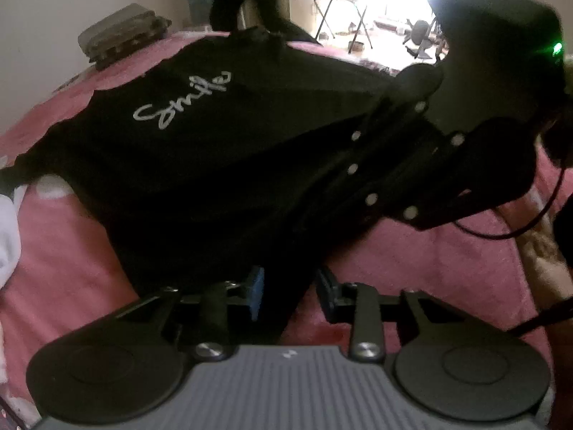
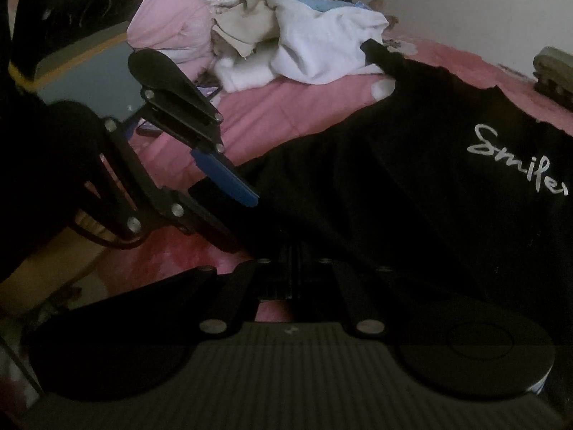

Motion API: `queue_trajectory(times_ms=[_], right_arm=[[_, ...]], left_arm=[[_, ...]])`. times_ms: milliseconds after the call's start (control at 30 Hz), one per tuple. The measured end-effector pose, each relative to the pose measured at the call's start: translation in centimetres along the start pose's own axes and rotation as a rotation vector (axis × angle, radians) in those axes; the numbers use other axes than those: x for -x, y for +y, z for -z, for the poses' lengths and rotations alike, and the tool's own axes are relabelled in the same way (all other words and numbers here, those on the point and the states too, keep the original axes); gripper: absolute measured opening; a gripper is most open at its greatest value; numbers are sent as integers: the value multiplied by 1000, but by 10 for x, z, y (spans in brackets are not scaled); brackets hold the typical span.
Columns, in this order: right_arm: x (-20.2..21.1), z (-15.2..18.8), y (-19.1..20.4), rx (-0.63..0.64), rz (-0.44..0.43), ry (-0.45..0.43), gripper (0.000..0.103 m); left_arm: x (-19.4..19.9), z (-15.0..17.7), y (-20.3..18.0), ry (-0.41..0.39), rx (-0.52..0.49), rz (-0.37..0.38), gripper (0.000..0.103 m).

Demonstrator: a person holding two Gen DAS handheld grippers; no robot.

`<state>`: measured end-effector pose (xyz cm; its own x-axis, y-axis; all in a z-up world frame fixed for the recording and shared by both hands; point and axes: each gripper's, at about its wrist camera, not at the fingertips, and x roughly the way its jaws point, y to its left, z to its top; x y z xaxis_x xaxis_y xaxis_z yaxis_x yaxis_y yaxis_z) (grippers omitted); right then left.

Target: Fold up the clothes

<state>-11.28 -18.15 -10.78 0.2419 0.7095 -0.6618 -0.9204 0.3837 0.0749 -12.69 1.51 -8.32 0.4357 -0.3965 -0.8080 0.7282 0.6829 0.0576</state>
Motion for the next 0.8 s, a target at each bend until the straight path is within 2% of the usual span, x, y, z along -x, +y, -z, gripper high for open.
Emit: queue_trajectory(times_ms=[33,133,333,467,567,600,633,667,733,800], right_arm=[[-1,0,1,6,-1,8,3],[-4,1,3,26,-4,29,4],[-5,-2,14,82,31,34,5],[-5,-5,22,125,52,15,22],[-7,-7,28,146,54,-1,23],[-9,-7,31,154,61,-3,21],[-11,-8,34,162,76,-4,15],[-13,-9,36,167,95,-5,1],[-16,-12,39,171,124,-7,1],[-13,-14,40,155,122,-17,0]], left_arm=[[-3,1,0,14,2,-6,10],[-4,6,2,28,11,-18,4],[5,5,3,-3,0,-43,2],[11,4,1,-14,-15,-46,2],[14,6,-1,-15,-21,-49,2],[15,7,-2,-12,-21,-54,3],[14,7,-2,-7,-21,-60,3],[13,8,-3,6,-21,-71,5],[12,10,-4,20,-24,-98,21],[12,13,-6,17,-27,-117,27]])
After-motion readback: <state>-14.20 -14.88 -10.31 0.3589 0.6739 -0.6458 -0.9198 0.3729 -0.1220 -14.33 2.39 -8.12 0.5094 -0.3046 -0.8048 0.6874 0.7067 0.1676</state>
